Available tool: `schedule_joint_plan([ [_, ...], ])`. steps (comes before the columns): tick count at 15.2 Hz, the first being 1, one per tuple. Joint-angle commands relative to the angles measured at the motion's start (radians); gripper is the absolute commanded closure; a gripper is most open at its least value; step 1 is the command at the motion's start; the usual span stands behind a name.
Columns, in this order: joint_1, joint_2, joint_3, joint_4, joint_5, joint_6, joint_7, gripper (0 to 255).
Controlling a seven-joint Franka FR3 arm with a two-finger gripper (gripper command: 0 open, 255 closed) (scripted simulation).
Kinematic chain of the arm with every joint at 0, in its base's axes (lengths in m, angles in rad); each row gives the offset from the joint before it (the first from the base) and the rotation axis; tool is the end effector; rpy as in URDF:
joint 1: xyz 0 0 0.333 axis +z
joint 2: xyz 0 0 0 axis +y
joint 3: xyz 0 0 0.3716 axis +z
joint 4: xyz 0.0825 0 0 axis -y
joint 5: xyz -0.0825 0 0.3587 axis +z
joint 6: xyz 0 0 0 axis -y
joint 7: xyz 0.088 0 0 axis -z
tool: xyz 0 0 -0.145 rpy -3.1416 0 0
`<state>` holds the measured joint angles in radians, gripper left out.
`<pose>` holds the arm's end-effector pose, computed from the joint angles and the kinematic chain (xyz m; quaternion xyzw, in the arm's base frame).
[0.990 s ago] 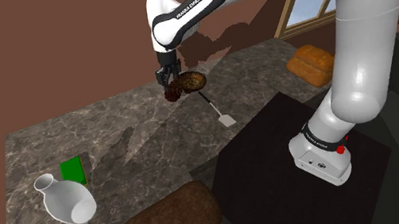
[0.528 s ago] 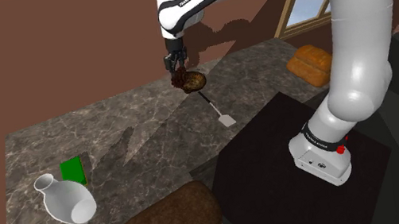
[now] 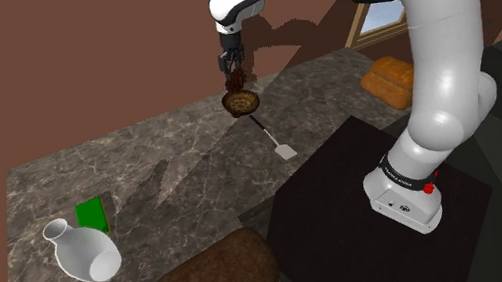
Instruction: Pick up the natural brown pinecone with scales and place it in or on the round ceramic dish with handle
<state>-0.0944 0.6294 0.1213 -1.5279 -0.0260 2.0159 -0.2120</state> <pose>0.6967 0.0025 0.3014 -0.9906 -0.1162 0.0657 0.0312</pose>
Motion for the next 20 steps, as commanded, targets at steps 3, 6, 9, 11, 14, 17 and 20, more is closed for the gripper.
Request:
schedule_joint_plan([
  [3,-0.042,0.091,-0.019,0.157,-0.005,-0.068,-0.063,255],
  [6,-0.041,0.11,-0.02,0.148,-0.006,-0.039,-0.063,255],
  [9,-0.041,0.131,-0.021,0.141,-0.008,-0.012,-0.063,255],
  [11,-0.04,0.146,-0.022,0.138,-0.009,0.006,-0.063,255],
  [14,-0.039,0.169,-0.023,0.136,-0.01,0.031,-0.064,255],
  [17,-0.038,0.194,-0.024,0.136,-0.012,0.056,-0.064,255],
  [20,-0.037,0.215,-0.026,0.138,-0.013,0.075,-0.064,255],
])
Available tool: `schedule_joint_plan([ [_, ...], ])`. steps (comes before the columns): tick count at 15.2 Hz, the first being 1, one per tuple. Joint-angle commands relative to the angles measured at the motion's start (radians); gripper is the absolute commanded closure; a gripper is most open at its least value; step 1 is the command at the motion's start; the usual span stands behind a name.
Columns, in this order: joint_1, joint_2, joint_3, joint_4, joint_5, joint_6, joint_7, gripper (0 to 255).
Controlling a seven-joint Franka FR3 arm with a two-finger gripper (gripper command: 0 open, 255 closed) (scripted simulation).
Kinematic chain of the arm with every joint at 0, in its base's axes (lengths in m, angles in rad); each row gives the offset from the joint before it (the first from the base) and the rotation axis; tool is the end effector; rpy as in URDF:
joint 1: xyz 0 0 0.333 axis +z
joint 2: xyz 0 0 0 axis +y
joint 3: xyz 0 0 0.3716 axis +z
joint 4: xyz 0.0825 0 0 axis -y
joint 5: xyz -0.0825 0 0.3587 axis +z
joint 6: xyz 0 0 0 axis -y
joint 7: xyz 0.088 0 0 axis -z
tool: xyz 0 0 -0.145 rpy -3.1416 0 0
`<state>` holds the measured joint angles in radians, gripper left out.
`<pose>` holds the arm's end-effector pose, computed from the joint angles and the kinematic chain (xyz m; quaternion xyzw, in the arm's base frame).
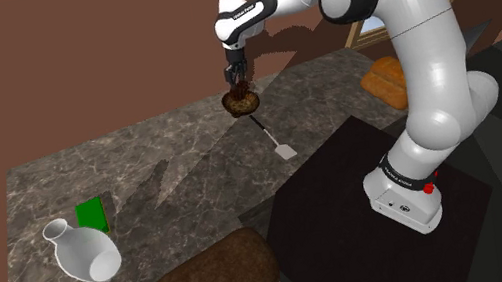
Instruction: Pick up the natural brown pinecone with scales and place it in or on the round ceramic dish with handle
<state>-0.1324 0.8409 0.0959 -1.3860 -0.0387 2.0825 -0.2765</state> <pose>0.7317 -0.0446 0.2115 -0.9905 -0.1167 0.0662 0.0313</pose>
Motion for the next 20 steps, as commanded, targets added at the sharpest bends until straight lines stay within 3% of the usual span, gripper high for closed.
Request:
schedule_joint_plan([
  [1,0.001,0.004,0.0,-0.003,0.0,0.008,0.001,255],
  [7,0.001,0.004,0.0,-0.003,0.0,0.008,0.001,255],
  [8,0.001,0.004,0.0,-0.003,0.0,0.008,0.001,0],
  [13,0.001,0.004,0.0,-0.003,0.0,0.008,0.001,0],
  [17,-0.002,-0.046,0.003,0.043,0.003,-0.089,-0.002,0],
  [20,-0.002,-0.046,0.003,0.043,0.003,-0.089,-0.002,0],
])
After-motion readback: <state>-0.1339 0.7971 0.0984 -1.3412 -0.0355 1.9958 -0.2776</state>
